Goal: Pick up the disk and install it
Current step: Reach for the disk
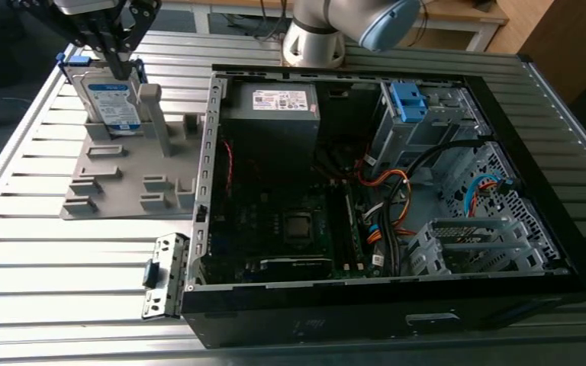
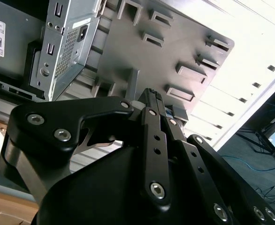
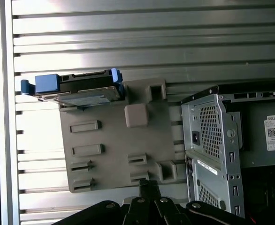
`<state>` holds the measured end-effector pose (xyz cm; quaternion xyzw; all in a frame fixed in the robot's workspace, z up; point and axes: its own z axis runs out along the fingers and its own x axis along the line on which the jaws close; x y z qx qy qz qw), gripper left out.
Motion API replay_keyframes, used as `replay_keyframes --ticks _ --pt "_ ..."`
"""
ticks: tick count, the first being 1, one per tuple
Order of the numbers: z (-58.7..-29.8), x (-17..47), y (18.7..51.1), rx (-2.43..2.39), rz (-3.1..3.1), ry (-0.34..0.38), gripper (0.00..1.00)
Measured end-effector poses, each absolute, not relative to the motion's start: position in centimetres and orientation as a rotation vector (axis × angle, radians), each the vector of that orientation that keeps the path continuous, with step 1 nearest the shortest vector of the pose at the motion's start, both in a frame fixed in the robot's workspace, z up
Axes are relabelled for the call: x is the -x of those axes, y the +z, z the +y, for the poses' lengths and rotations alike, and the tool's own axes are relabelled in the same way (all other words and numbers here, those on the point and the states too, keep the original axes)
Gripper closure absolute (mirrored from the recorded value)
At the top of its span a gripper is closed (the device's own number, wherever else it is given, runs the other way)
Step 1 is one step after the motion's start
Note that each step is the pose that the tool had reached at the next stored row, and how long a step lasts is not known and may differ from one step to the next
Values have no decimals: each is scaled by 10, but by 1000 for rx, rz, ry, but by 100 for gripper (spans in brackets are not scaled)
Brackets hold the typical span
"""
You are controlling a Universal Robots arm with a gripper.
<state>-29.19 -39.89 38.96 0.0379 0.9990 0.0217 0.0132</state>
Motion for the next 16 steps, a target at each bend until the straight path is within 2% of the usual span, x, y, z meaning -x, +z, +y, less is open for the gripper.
replay_keyframes --ticks 16 --pt "-399 305 389 -118 3112 68 89"
